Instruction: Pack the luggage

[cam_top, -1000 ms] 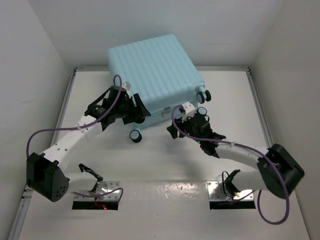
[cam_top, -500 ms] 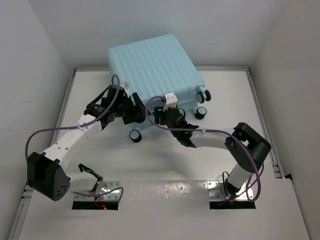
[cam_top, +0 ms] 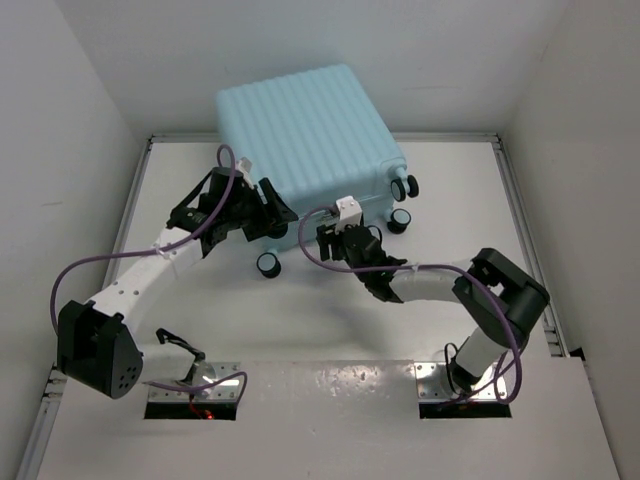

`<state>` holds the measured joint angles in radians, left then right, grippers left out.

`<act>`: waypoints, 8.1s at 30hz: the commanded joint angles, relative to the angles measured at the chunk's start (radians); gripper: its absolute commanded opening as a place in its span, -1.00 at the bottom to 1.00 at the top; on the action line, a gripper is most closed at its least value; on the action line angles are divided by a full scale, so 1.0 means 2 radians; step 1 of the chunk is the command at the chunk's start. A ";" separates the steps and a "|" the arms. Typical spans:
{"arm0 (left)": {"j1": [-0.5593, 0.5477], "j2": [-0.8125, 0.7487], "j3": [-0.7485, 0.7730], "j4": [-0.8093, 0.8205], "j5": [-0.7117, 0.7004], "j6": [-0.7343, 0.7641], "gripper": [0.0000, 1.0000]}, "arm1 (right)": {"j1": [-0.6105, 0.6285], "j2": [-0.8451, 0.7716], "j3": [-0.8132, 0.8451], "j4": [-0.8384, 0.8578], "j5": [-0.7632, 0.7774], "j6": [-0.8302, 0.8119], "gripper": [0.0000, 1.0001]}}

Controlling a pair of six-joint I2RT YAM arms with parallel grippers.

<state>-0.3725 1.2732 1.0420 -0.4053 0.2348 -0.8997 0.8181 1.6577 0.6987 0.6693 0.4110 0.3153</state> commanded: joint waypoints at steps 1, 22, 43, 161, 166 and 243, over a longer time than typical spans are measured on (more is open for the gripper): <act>0.004 -0.001 -0.016 0.009 0.002 -0.003 -1.00 | -0.003 -0.023 -0.036 0.047 -0.030 -0.051 0.32; 0.013 -0.010 -0.031 0.013 0.007 -0.007 -1.00 | -0.013 0.089 0.126 -0.008 0.031 0.012 -0.72; 0.022 -0.014 -0.040 0.013 0.007 -0.016 -1.00 | -0.131 -0.011 0.012 0.076 -0.198 0.000 -1.00; 0.056 -0.016 0.049 -0.026 -0.033 0.043 0.83 | -0.321 -0.077 -0.058 0.026 -0.140 0.035 -1.00; 0.040 -0.011 0.050 -0.026 -0.027 0.033 0.86 | -0.288 0.002 0.029 0.033 -0.147 0.015 -1.00; -0.239 0.306 0.343 -0.051 -0.077 -0.166 0.51 | -0.272 -0.068 -0.052 0.062 -0.151 -0.020 -1.00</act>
<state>-0.8547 1.8141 1.6638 -0.7307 0.0864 -1.2957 0.2661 1.5799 0.5911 0.6724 0.1993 0.2665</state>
